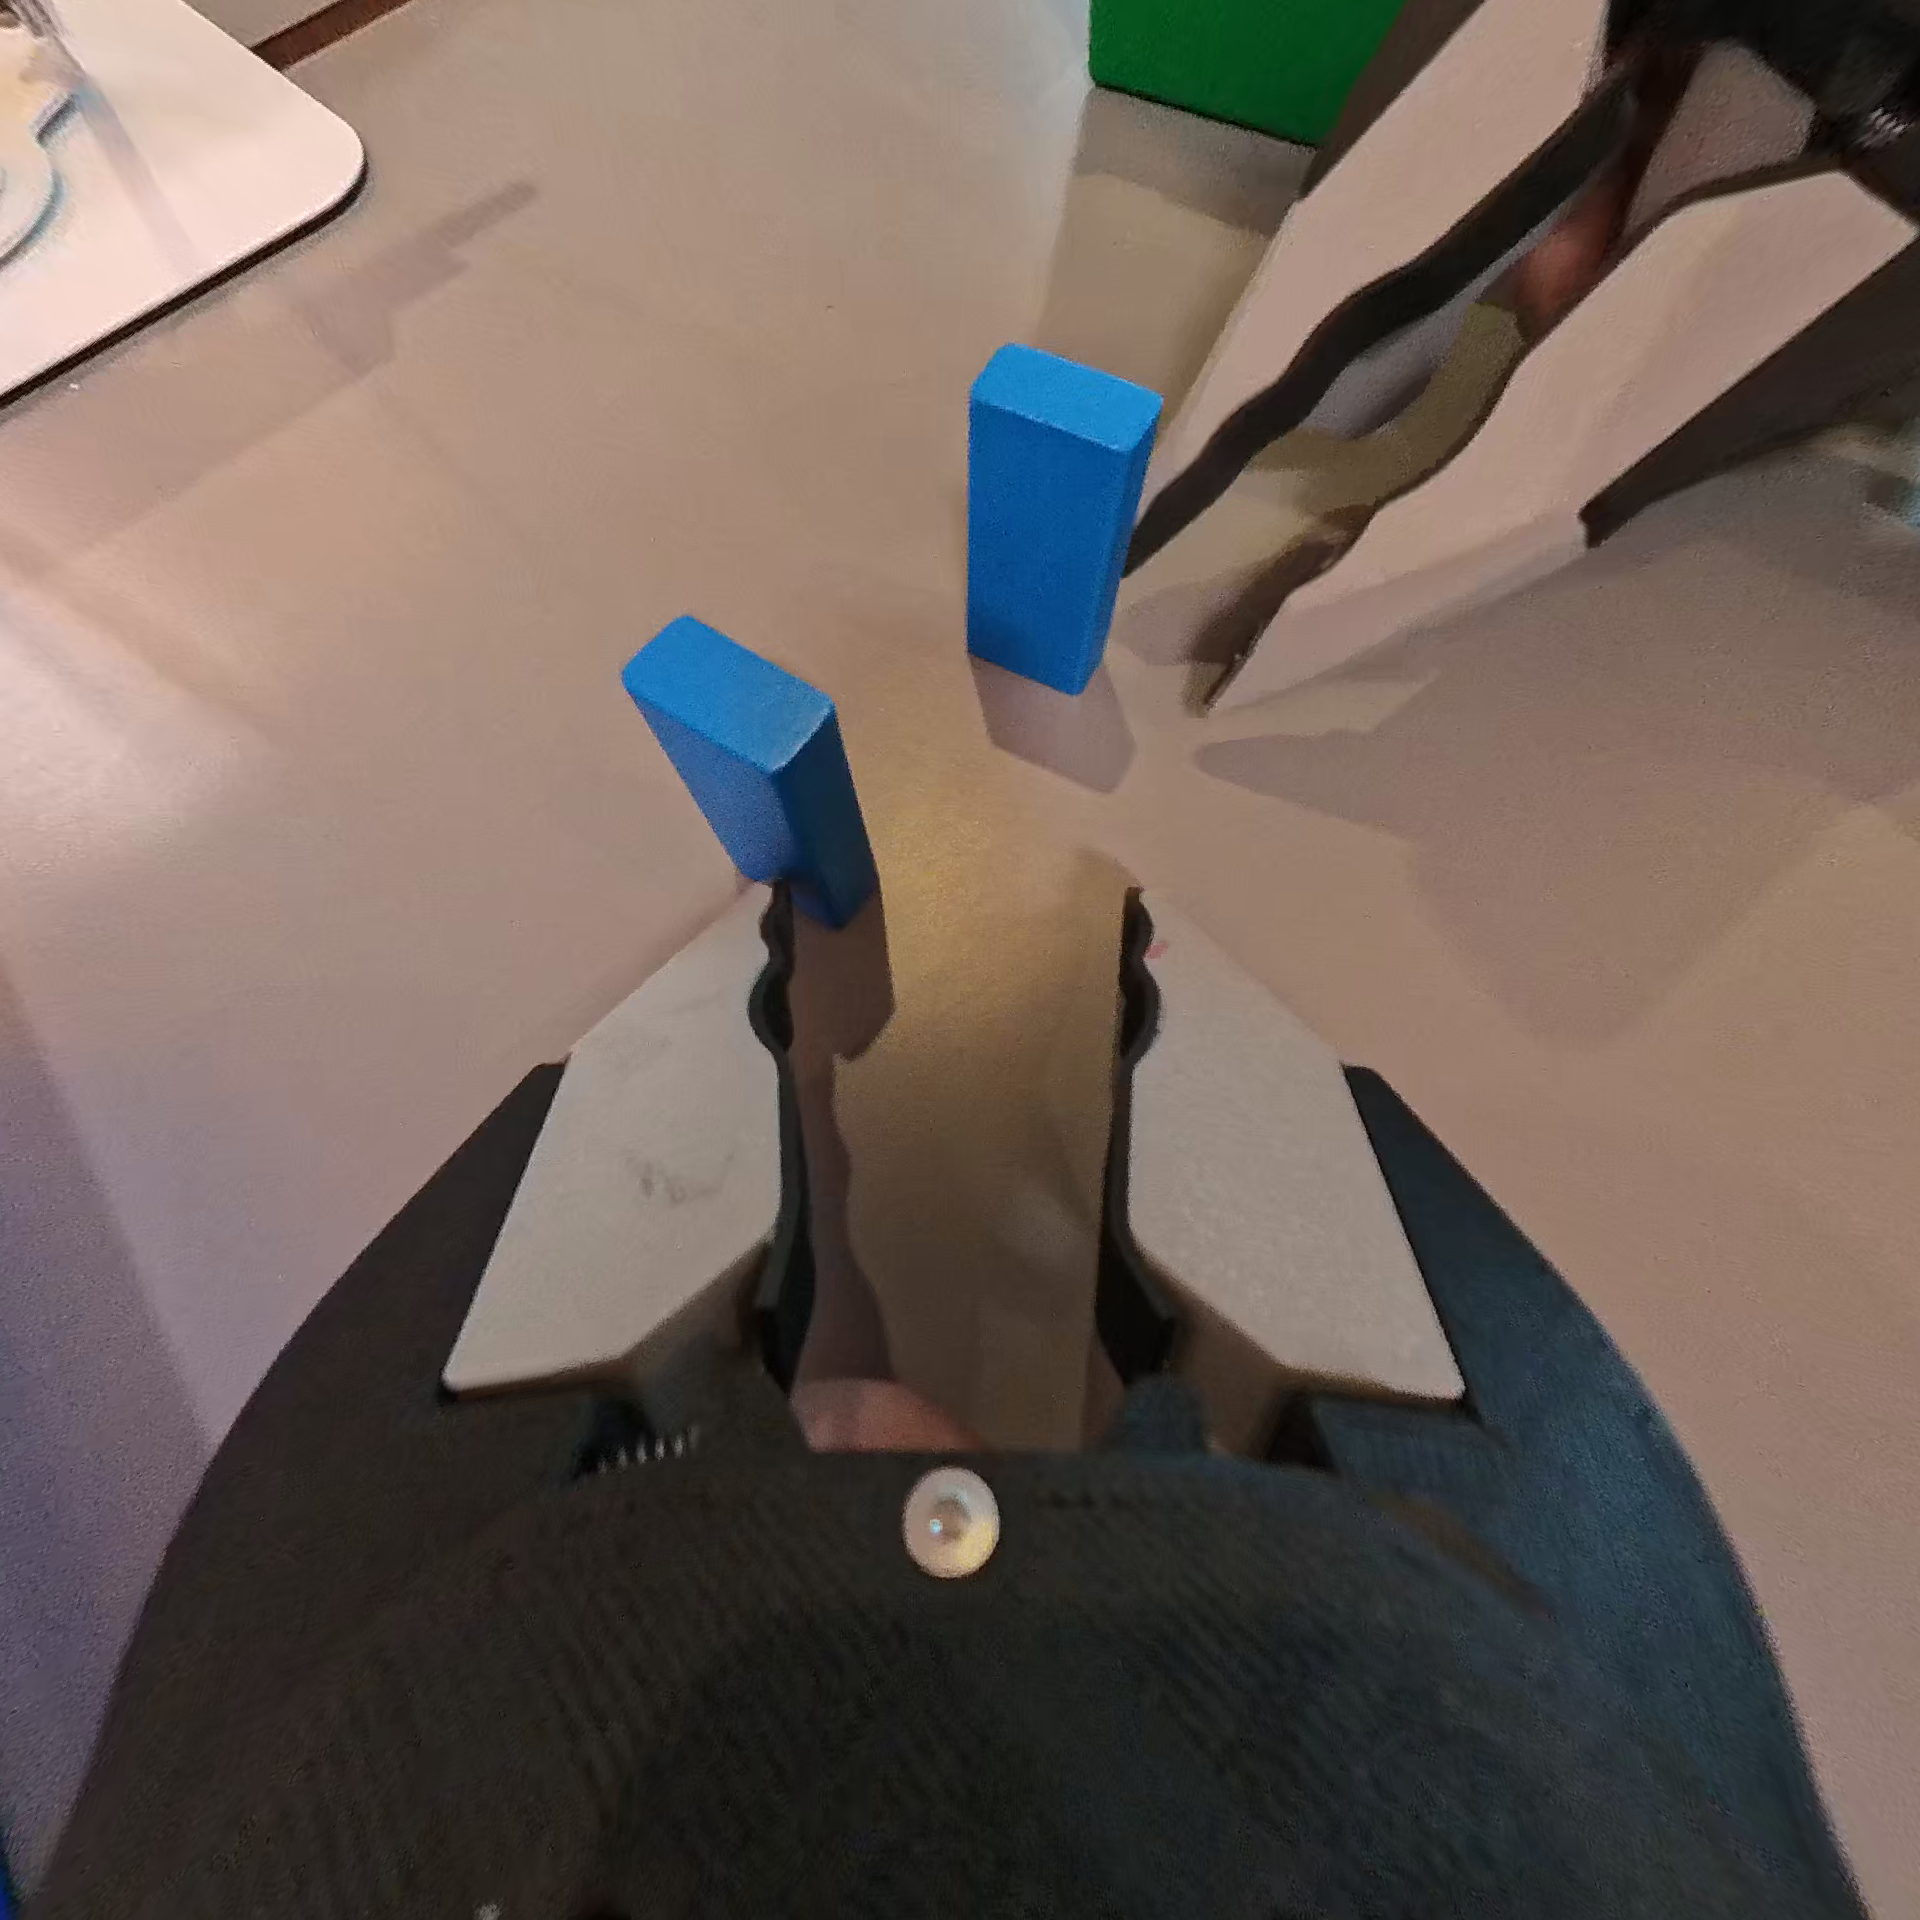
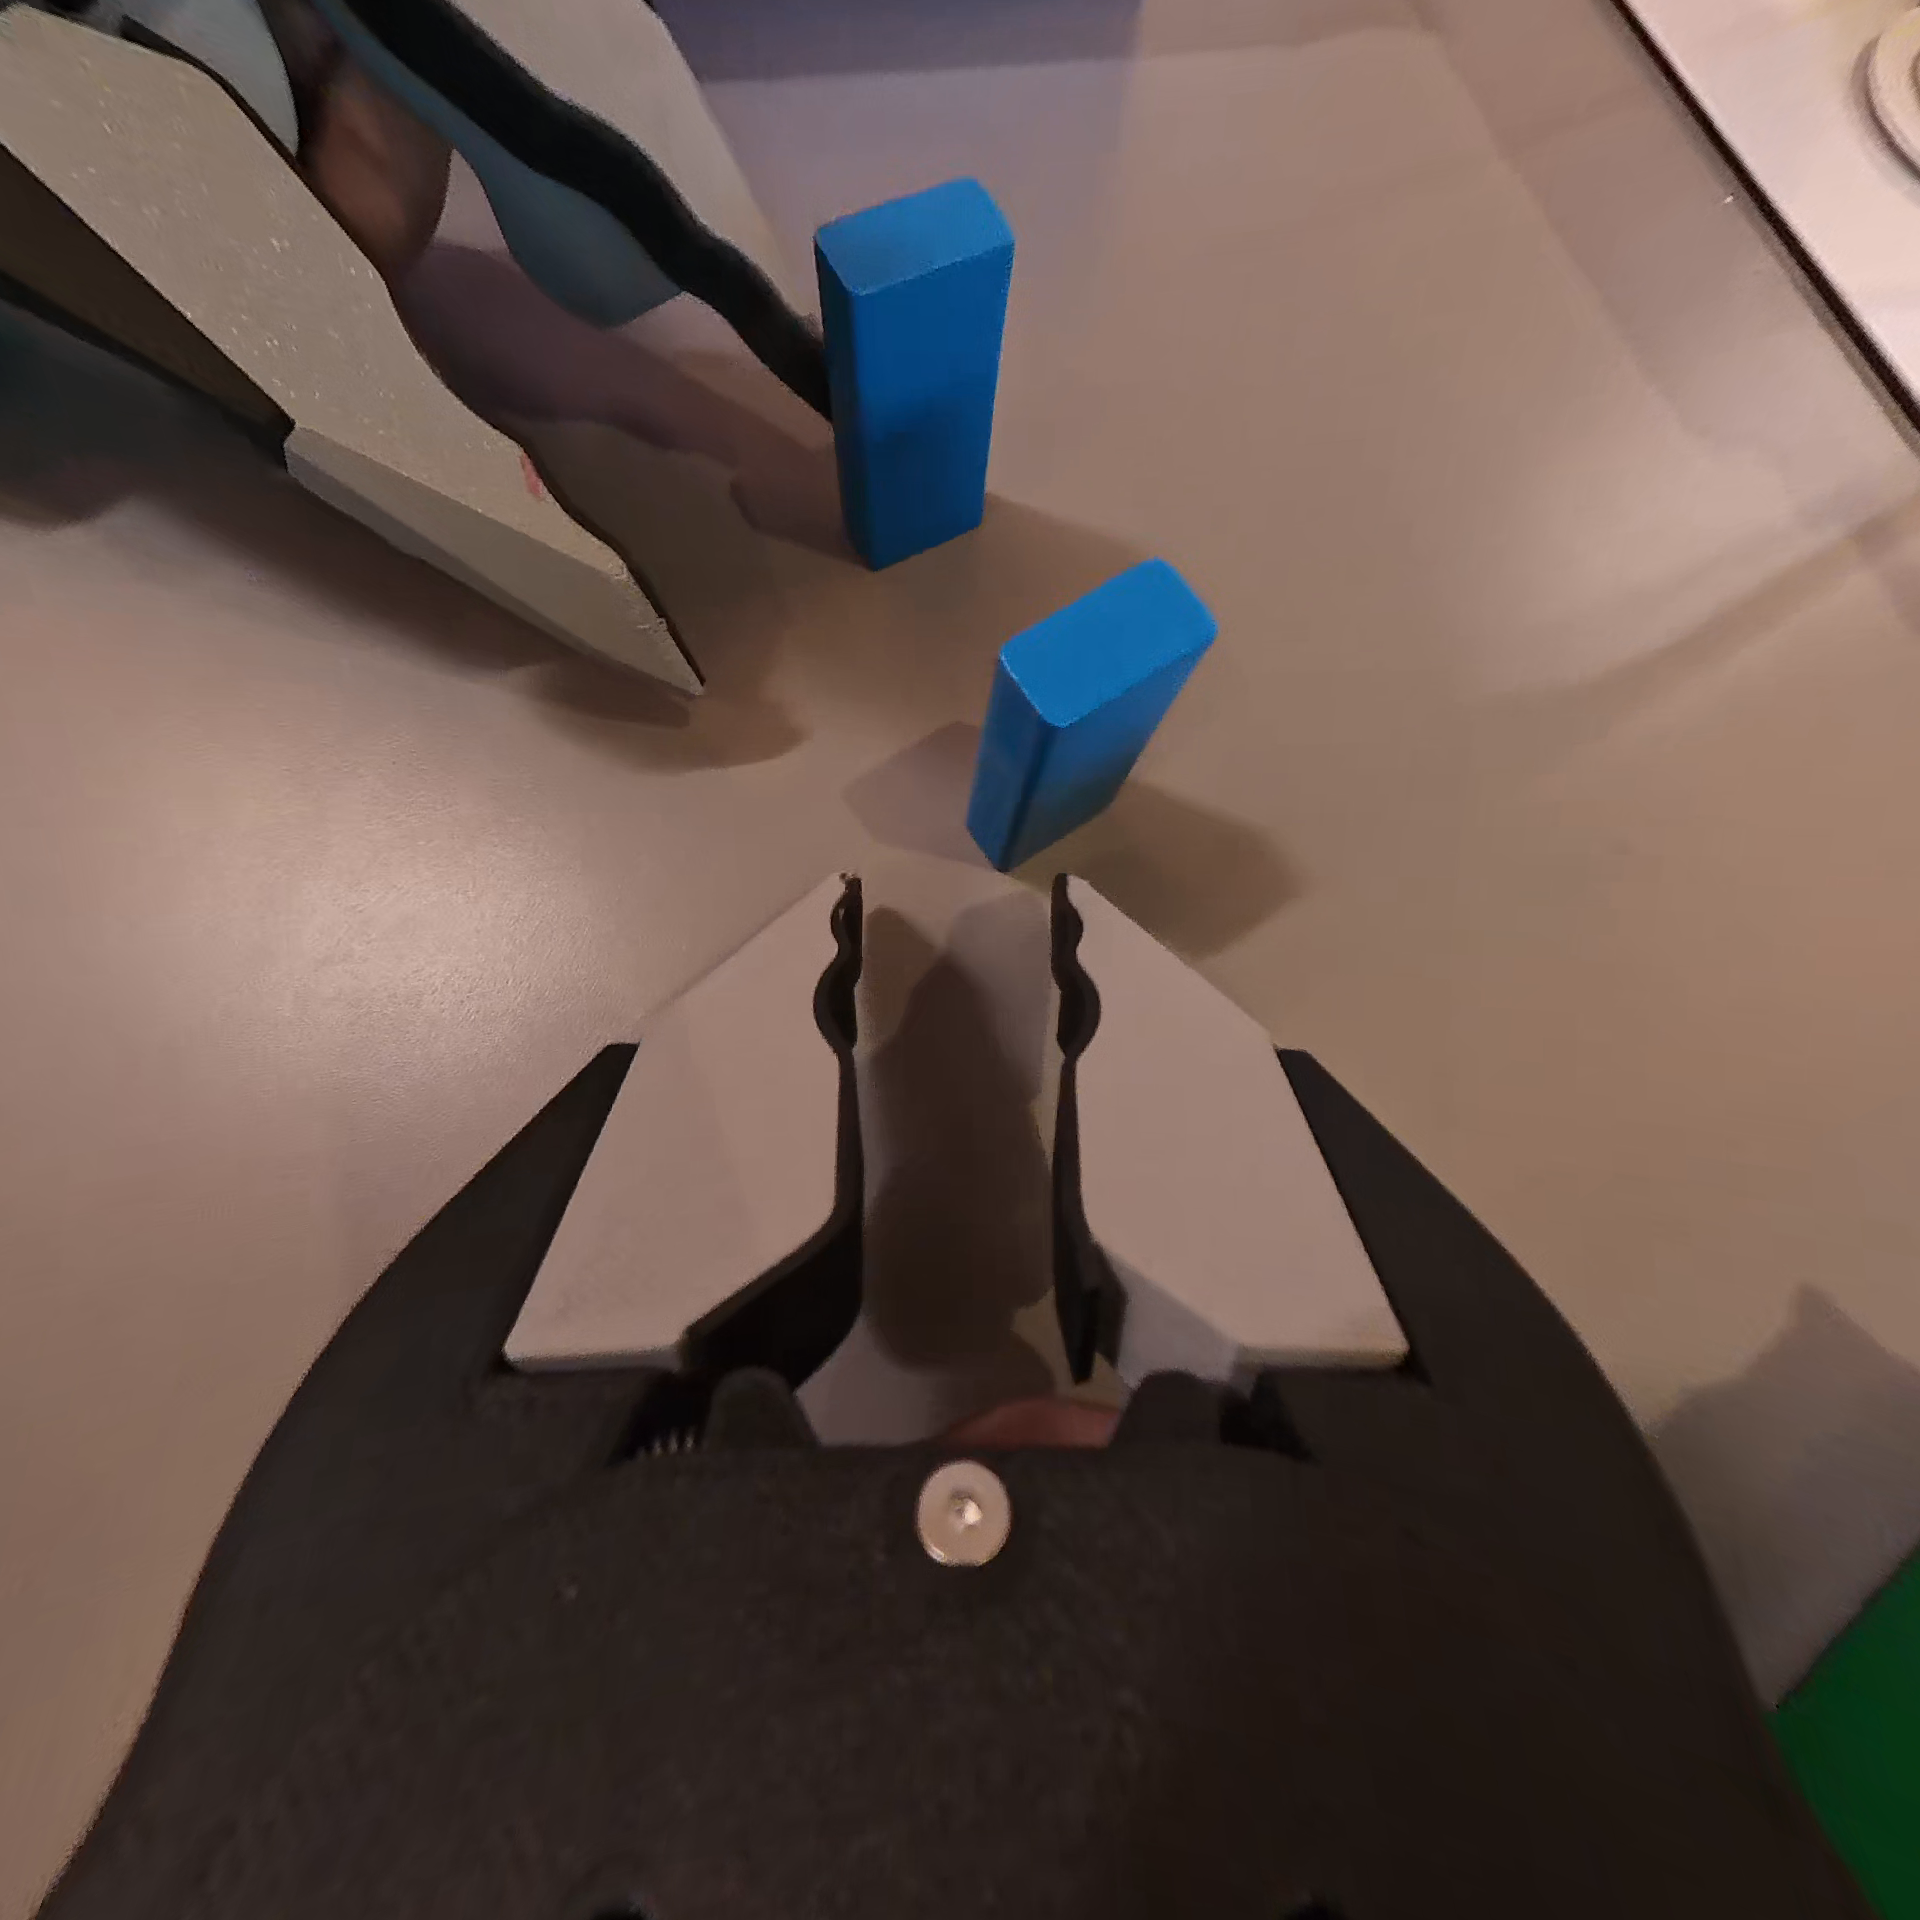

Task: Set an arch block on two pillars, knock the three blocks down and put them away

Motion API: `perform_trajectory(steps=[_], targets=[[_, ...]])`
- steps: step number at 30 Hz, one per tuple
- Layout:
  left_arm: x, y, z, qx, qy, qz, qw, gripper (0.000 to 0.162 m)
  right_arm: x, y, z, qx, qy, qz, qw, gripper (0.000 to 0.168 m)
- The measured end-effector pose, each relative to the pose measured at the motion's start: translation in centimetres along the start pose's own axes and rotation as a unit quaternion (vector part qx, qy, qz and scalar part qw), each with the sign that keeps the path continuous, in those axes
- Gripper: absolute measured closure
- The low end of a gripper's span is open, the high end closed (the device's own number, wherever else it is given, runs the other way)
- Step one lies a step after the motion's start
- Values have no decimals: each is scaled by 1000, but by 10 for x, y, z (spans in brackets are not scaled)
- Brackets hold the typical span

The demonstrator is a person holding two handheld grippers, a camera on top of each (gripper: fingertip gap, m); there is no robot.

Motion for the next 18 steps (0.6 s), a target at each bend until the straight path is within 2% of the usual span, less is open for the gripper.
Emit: perform_trajectory(steps=[6,18], targets=[[-1,-2,-1,4,7,-6,1000,99,3,6,-10,18,2,1,1000,134],[-3,7,-2,-18,18,21,999,95,5,-3,-16,-10,0,-4,1000,135]])
Point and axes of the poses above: each gripper's, where its closed fingertips meet, z back along the fingers, x out of its top, y = z × x across the jaws, the point moved 8 cm from there along z, back along the fingers, and after that the axes turned 7 degrees about -x, right-handed, at the moved point
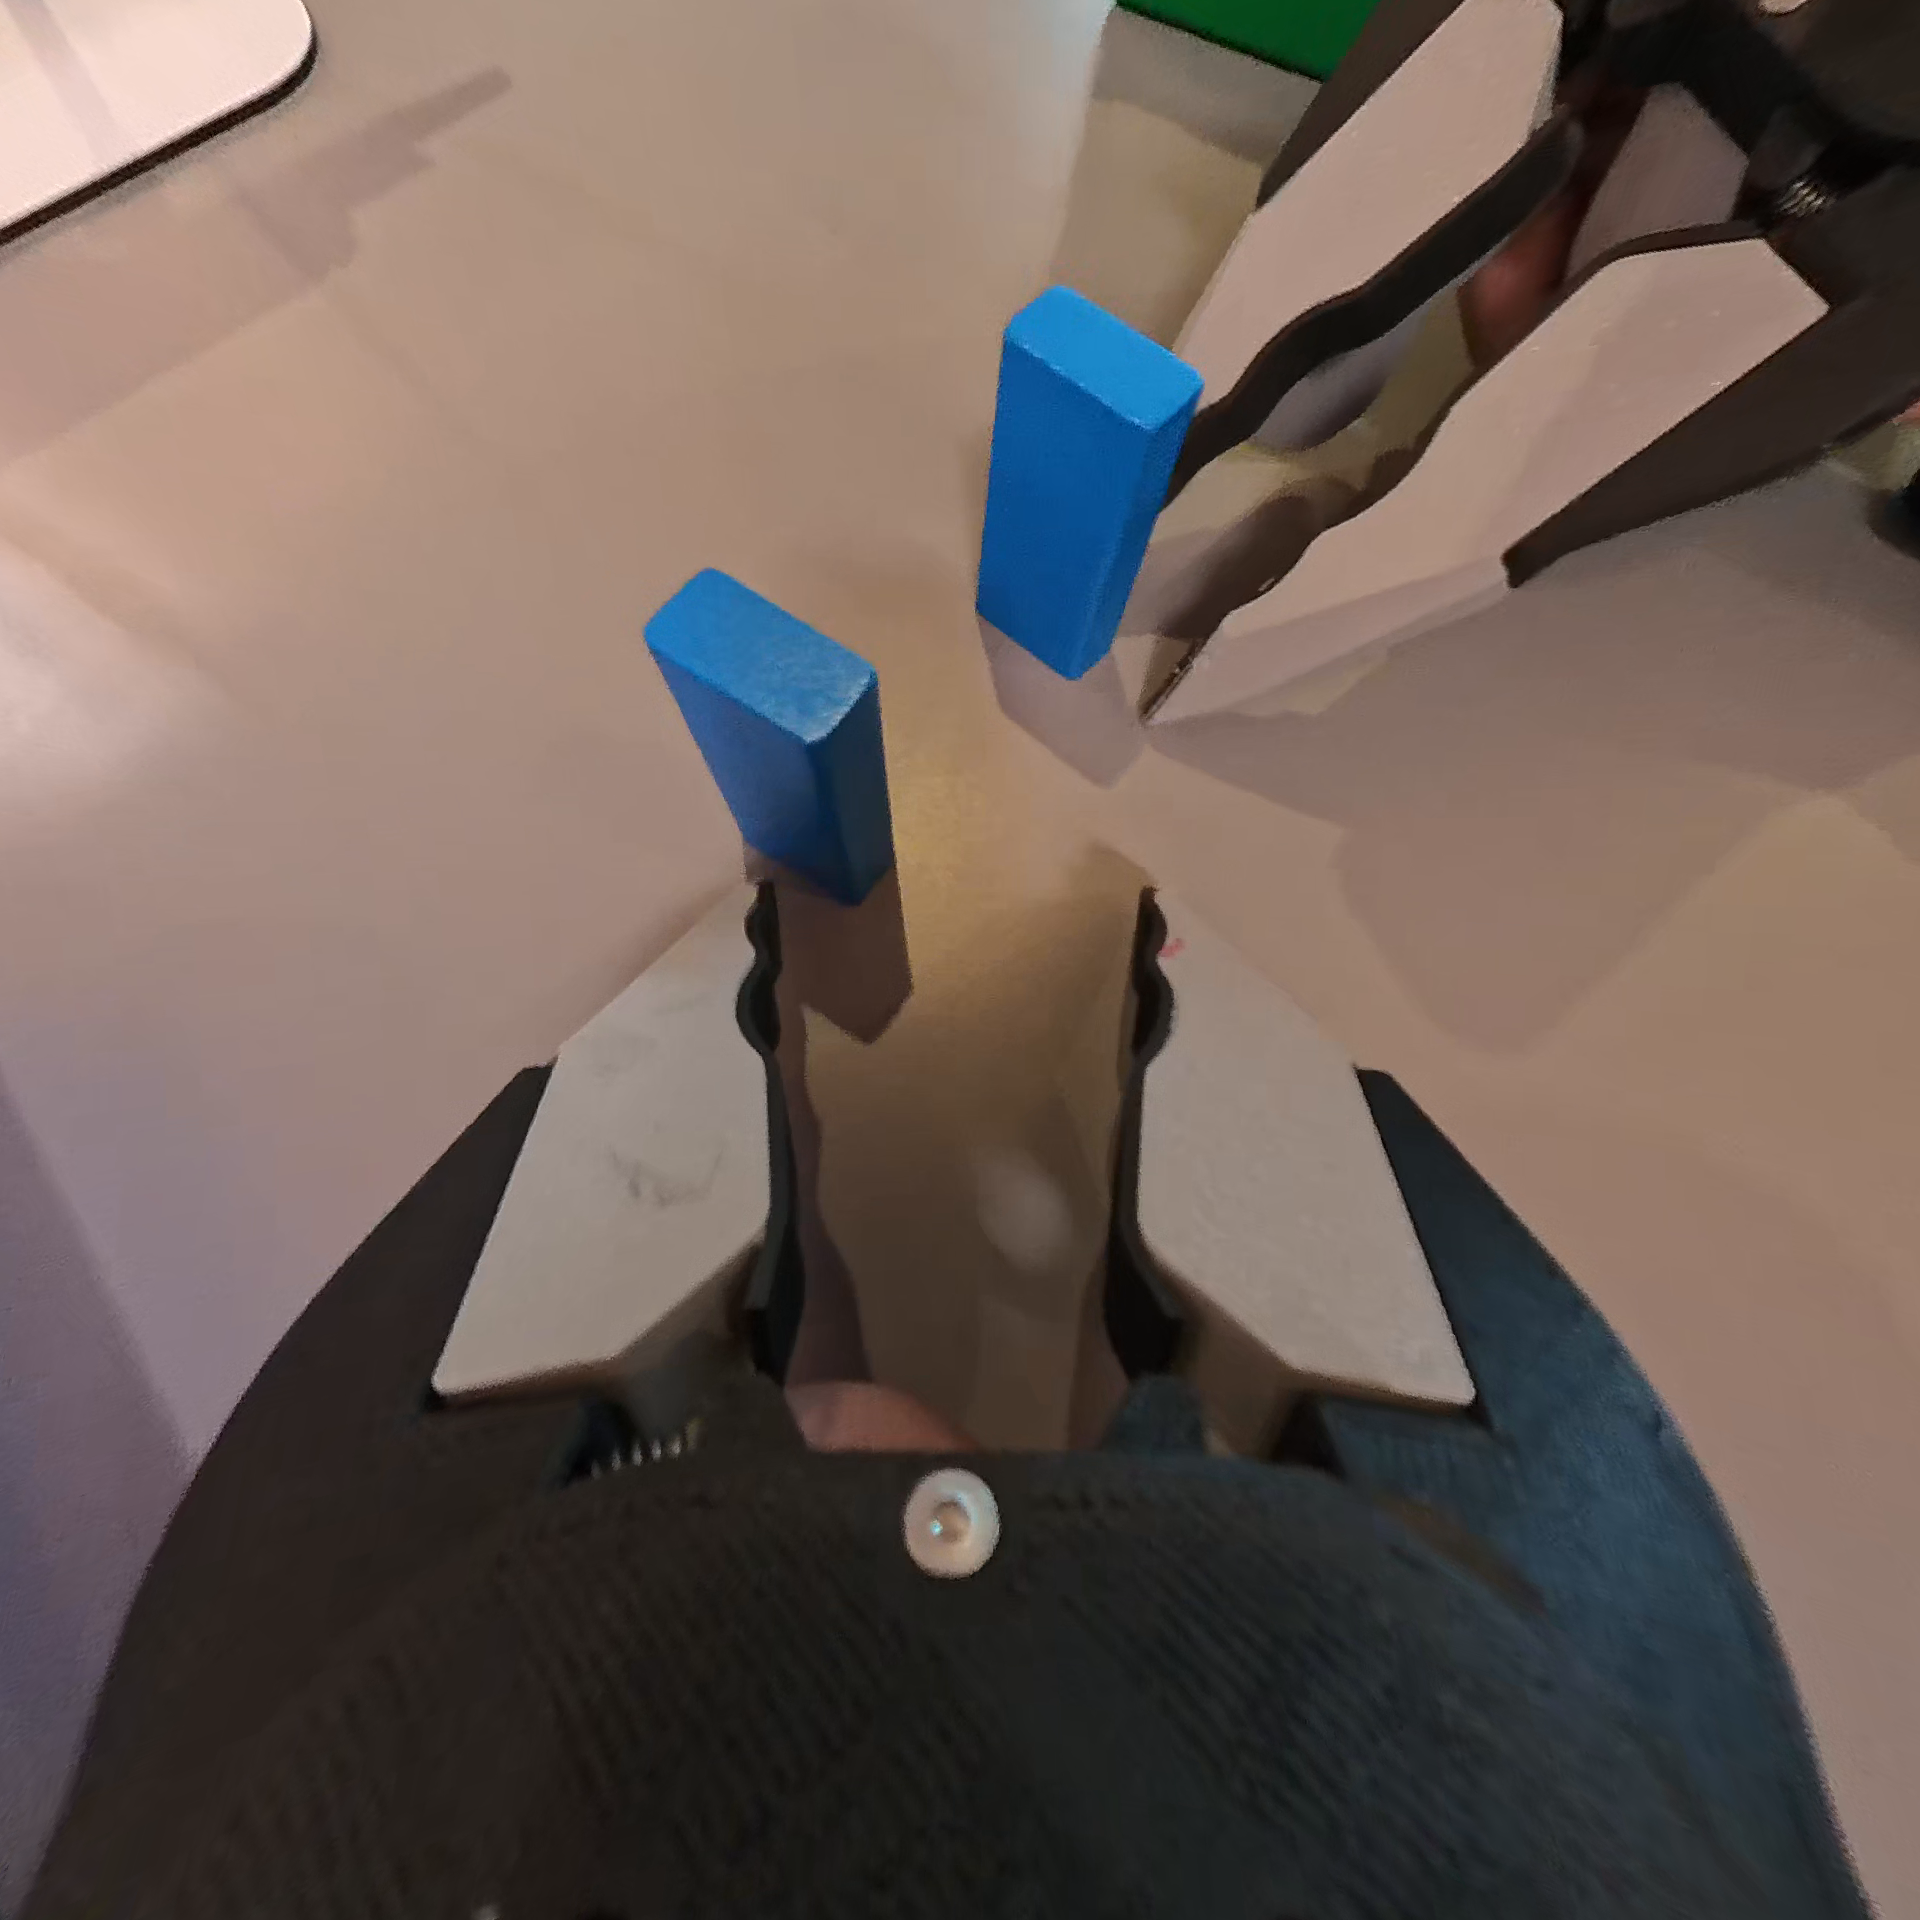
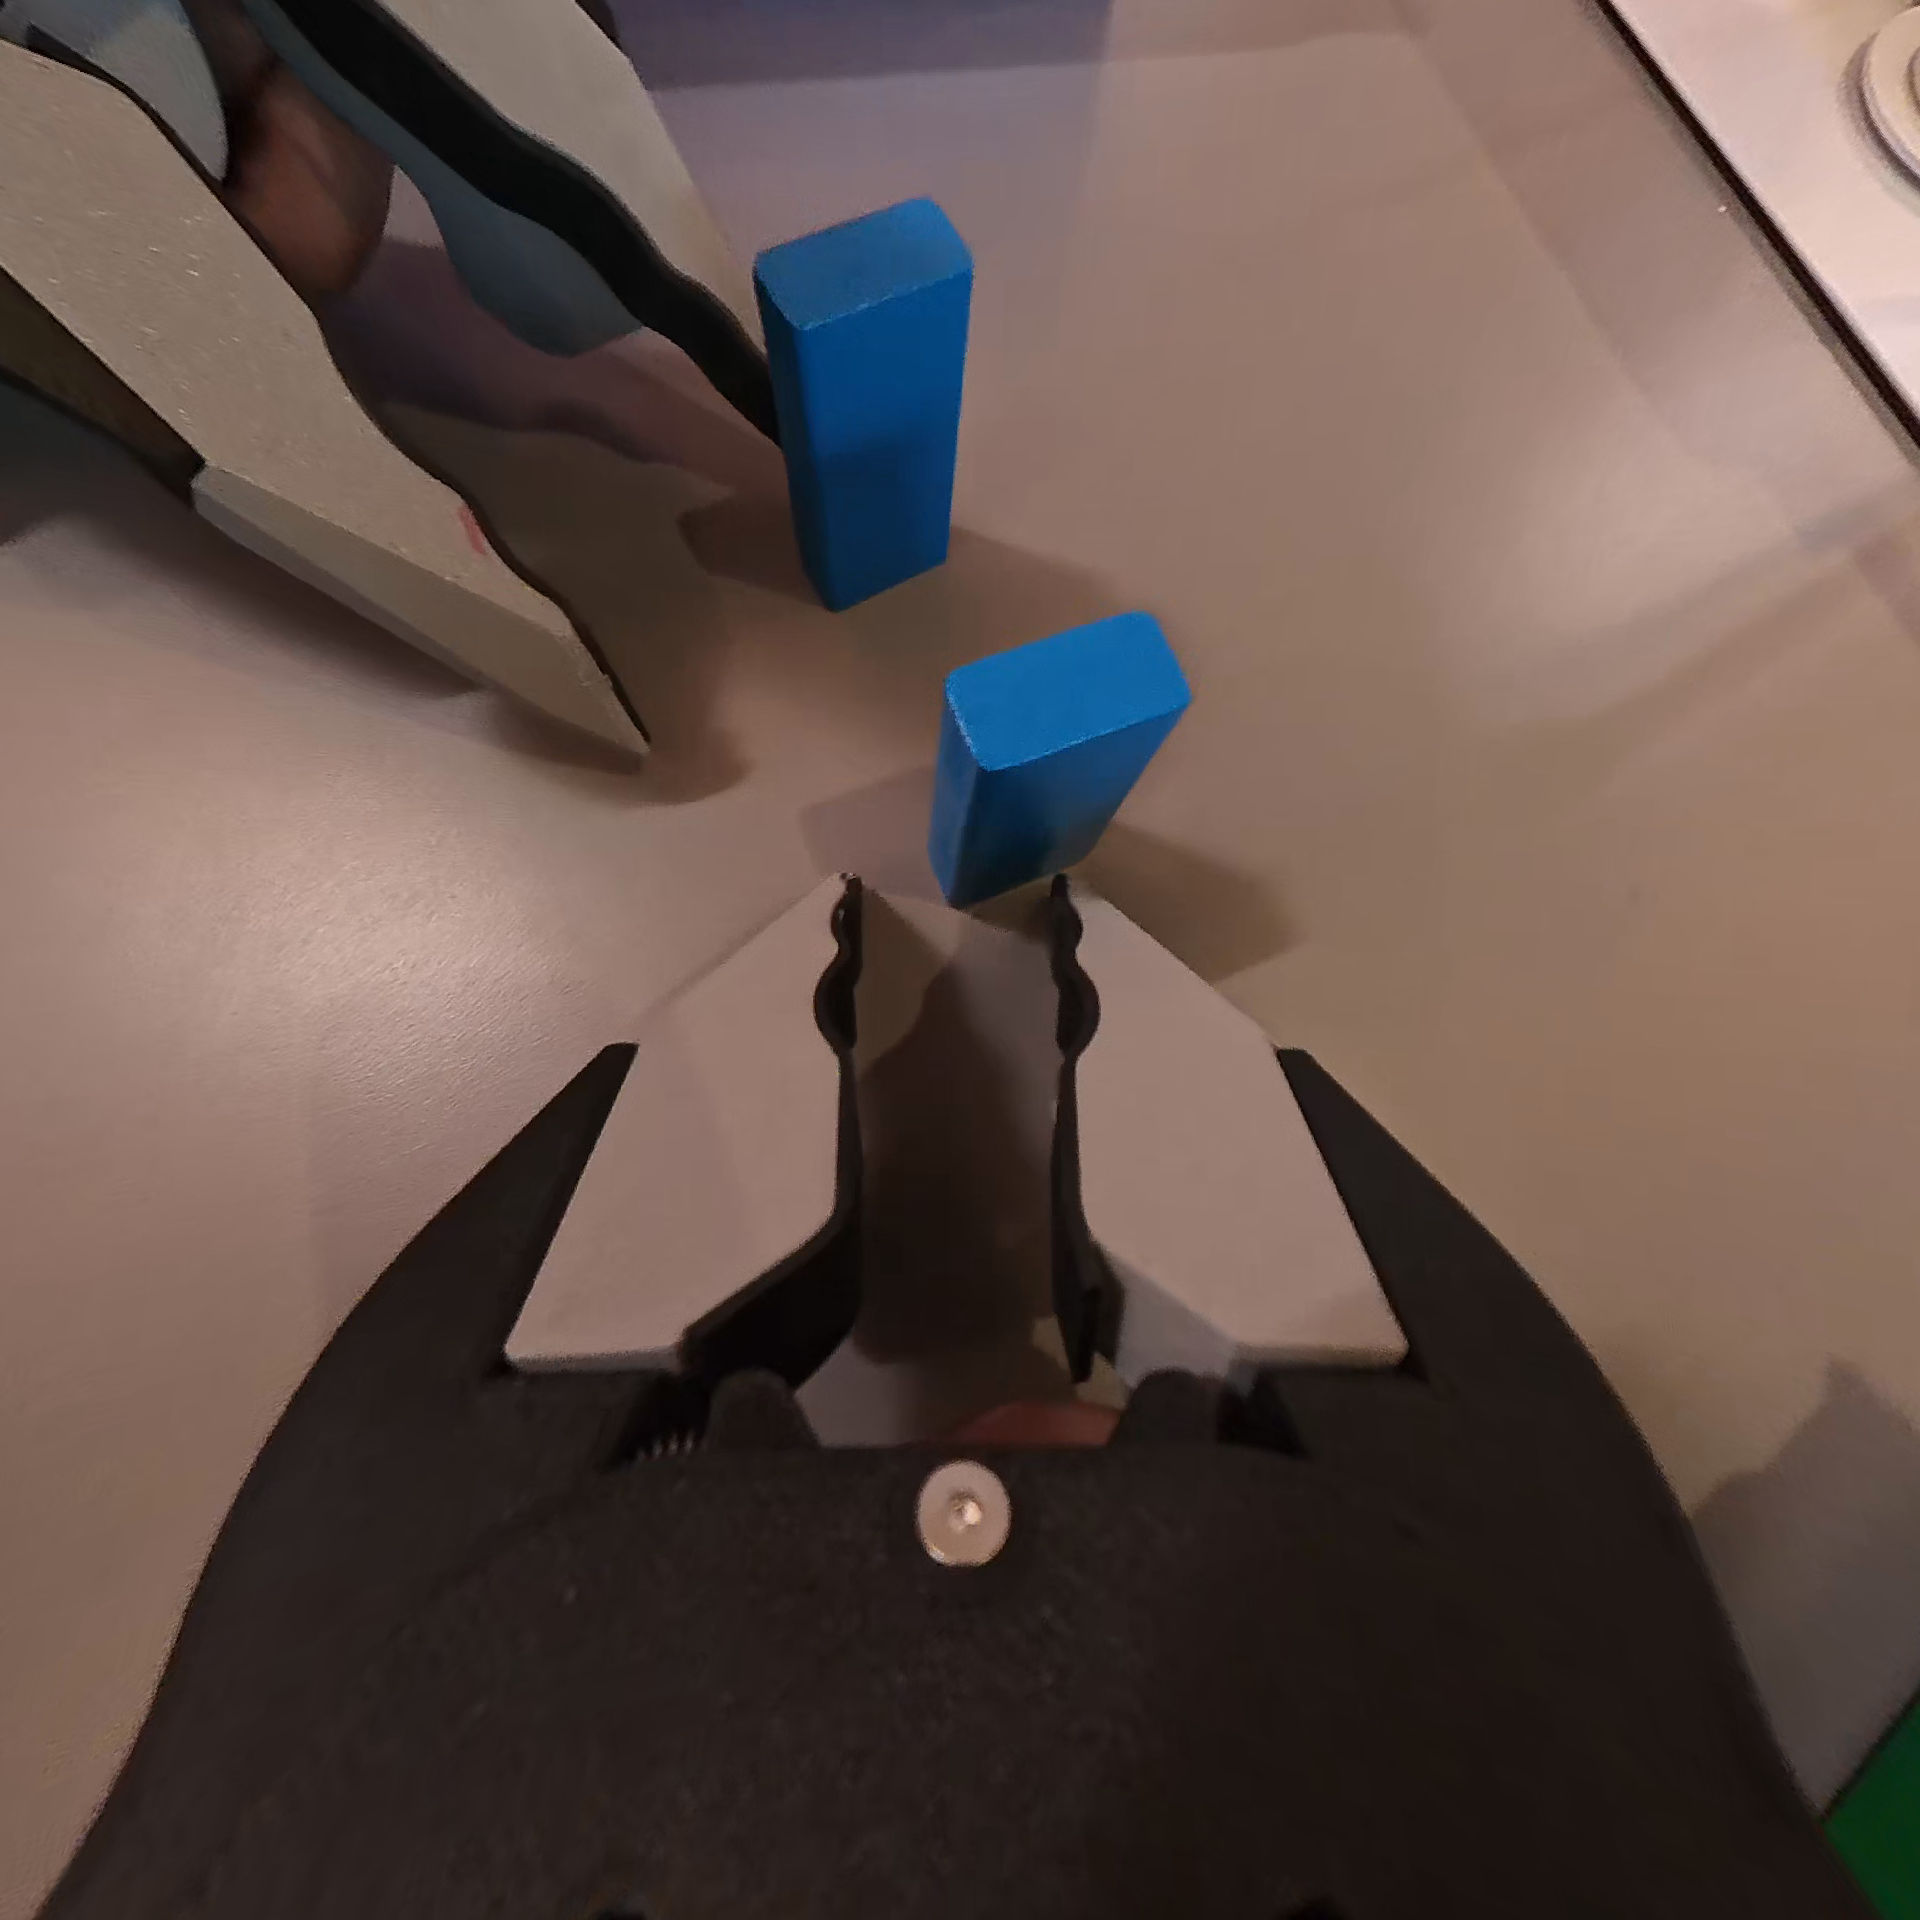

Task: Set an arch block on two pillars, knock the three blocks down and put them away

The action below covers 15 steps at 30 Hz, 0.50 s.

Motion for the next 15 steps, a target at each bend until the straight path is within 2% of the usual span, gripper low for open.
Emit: perform_trajectory(steps=[15], targets=[[-6,10,9,43,2,-3,999,96,0,-14,-4,-29,-5,-2,1000,136]])
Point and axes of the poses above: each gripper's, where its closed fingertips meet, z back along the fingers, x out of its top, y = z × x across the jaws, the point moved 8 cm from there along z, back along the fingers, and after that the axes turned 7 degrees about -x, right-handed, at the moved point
